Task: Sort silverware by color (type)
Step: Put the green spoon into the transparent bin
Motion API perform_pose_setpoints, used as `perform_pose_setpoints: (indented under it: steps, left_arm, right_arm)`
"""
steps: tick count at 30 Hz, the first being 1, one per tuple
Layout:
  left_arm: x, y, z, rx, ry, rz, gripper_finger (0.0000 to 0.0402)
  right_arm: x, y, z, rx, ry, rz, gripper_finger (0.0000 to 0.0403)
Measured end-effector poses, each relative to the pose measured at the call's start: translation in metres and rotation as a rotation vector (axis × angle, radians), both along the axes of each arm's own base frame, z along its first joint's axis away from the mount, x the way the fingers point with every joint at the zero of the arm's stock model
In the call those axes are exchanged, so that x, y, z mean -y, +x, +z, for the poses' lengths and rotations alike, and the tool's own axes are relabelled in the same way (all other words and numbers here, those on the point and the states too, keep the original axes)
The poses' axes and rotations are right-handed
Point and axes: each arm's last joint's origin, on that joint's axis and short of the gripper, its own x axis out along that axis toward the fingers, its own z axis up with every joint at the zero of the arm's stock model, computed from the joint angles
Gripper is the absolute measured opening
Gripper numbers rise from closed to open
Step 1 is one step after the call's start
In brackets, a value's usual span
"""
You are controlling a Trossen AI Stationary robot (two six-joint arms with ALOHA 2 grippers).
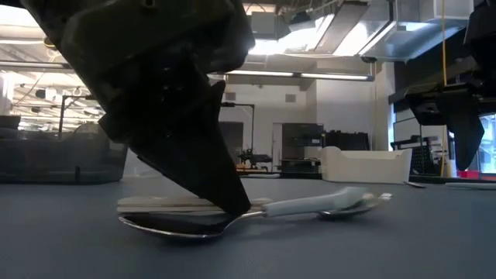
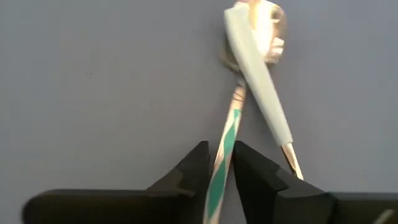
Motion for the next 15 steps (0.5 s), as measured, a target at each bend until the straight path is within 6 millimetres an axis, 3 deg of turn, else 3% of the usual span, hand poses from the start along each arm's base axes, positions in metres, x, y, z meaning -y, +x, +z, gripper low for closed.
perform_pose_setpoints:
  steps: [6,15]
  left_arm:
    - [-0.0007,0.0000,-0.0001,-0.005,0.014,-0.013,0.0013]
    - [-0.0003,-0.0010,0.0021,0.010,0.037,-0.005,0.0035]
  right_arm:
    - [-0.0004,0.0006,0.0006,0.008,0.005,0.000,0.0198]
    - [-0.0009,0.0013,0.0012,0.017,0.011,0.000,0.0198]
